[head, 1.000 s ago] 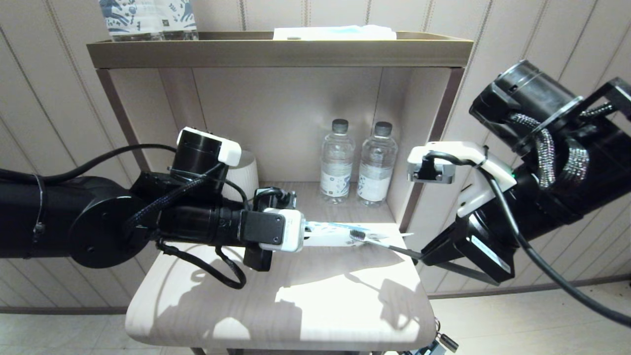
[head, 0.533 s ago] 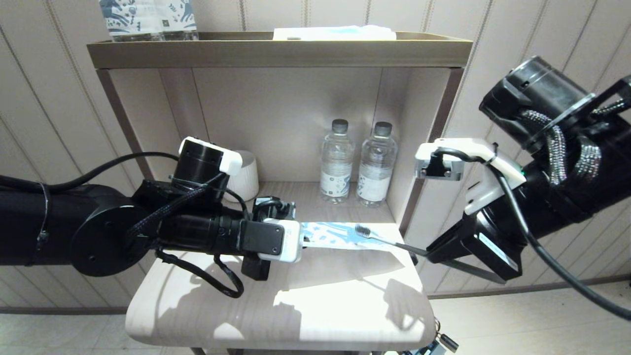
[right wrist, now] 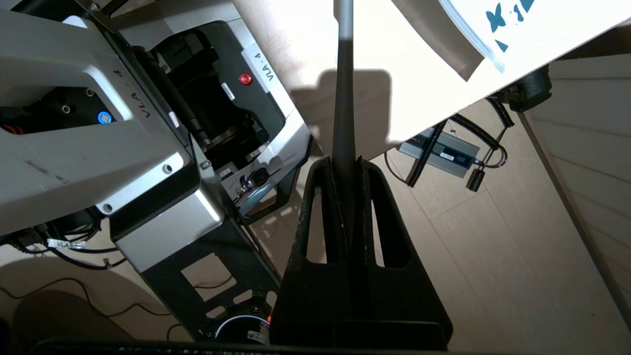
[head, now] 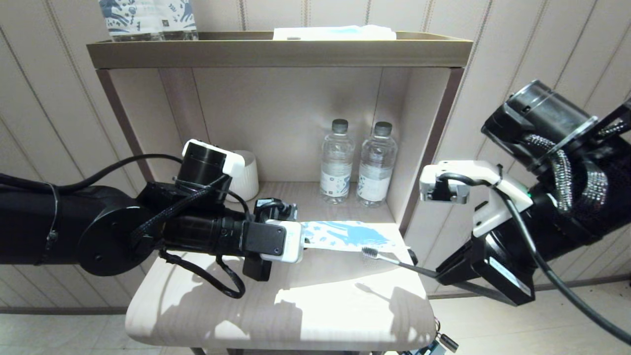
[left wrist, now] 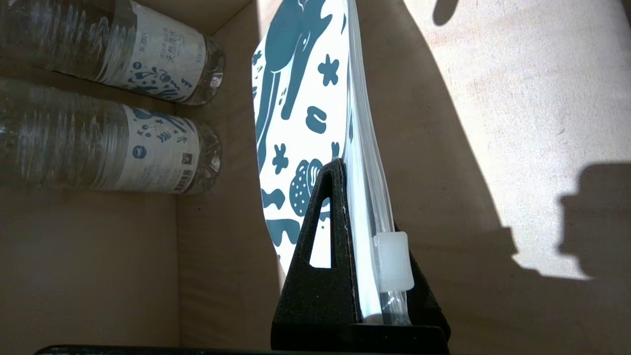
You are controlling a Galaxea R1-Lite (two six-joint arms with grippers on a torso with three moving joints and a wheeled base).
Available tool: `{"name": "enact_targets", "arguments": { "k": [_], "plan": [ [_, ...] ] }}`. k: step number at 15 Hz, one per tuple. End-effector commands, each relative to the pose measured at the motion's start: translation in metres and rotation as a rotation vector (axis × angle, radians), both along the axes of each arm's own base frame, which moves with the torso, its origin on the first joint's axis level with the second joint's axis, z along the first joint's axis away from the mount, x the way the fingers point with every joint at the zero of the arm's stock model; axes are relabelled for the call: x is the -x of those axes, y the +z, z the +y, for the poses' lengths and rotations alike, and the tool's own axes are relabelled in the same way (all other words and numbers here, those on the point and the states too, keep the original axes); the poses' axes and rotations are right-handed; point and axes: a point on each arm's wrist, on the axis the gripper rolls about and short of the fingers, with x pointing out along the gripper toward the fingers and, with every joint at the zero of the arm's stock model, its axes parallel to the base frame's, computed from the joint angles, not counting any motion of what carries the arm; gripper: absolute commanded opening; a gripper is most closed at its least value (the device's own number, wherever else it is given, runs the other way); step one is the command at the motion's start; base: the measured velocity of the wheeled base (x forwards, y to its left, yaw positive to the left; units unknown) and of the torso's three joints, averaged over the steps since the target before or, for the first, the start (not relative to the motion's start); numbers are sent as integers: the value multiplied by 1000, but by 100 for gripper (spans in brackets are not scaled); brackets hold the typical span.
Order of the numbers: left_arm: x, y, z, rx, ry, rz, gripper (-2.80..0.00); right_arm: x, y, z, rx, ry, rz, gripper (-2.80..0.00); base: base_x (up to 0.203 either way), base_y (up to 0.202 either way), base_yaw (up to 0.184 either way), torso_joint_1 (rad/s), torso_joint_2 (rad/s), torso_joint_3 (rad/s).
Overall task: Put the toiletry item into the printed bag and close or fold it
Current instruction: Place the toothbrush in the storage bag
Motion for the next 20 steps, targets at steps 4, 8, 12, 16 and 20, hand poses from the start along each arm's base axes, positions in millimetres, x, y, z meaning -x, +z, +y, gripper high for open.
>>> {"name": "enact_targets", "arguments": {
  "k": [4, 8, 12, 16, 20],
  "plan": [
    [0, 0, 2, 0, -3, -6, -280, -3, -5, -22, -7, -91, -9, -280, 0, 0, 0, 0, 0, 0],
    [-5, 10, 3, 12, 31, -39, -280, -29, -47, -40, -33, -215, -56, -280, 0, 0, 0, 0, 0, 0],
    [-26, 28, 0, 109, 178, 56, -280, -63, -78, -39, -132, -329, -156, -280, 0, 0, 0, 0, 0, 0],
    [-39, 34, 2, 241, 265, 250, -280, -85, -82, -32, -201, -415, -187, -280, 0, 0, 0, 0, 0, 0],
    [-33, 18, 5, 243, 273, 355, -280, -96, -84, -18, -267, -436, -226, -280, 0, 0, 0, 0, 0, 0]
  ]
}}
